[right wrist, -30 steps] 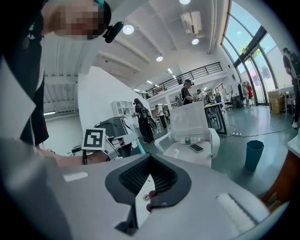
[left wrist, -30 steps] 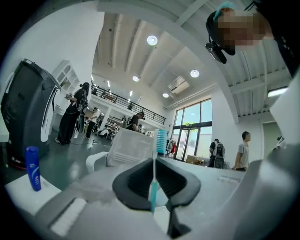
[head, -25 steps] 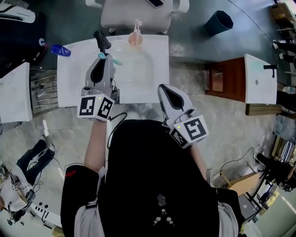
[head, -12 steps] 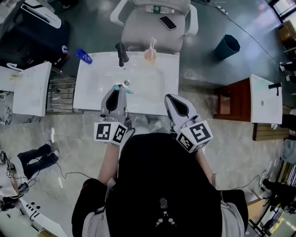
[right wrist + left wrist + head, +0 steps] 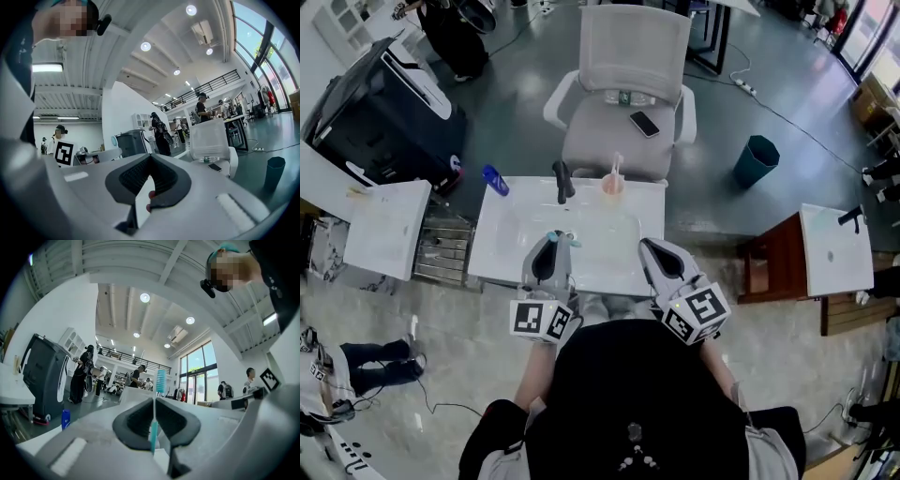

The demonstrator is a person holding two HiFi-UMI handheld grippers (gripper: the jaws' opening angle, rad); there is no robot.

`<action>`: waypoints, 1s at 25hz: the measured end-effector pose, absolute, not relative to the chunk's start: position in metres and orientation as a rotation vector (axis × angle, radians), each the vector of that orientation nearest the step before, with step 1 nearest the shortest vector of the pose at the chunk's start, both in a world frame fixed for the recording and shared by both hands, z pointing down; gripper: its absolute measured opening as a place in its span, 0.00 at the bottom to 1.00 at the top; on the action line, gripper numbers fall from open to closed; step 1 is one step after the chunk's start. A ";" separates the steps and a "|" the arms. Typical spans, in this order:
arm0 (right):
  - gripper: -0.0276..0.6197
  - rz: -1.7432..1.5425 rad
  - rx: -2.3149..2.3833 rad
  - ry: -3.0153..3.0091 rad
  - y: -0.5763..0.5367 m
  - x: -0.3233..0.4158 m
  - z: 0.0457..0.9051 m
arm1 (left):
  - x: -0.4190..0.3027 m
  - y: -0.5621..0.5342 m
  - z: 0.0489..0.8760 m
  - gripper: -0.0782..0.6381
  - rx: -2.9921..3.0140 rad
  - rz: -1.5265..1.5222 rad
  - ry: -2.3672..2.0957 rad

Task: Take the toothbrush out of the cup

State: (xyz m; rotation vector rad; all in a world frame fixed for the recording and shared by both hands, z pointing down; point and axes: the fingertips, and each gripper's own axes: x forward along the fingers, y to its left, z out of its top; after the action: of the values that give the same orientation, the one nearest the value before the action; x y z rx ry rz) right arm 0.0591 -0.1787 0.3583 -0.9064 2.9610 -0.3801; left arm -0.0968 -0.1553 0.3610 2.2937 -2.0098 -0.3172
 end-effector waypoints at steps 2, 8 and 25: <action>0.05 -0.355 -0.896 2.957 -0.181 0.058 0.352 | -0.096 -0.157 0.354 0.13 2.303 -0.319 -2.024; 0.05 -0.317 -0.893 2.938 -0.189 0.064 0.337 | -0.089 -0.160 0.337 0.13 2.323 -0.343 -2.037; 0.05 -0.258 -0.919 2.904 -0.192 0.086 0.324 | -0.055 -0.174 0.316 0.13 2.427 -0.338 -1.988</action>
State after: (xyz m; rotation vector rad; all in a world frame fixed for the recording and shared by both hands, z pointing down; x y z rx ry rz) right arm 0.0865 -0.1918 0.3245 -0.9193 2.9039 -0.2584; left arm -0.0551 -0.1738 0.3163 2.4274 -1.9875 -0.3384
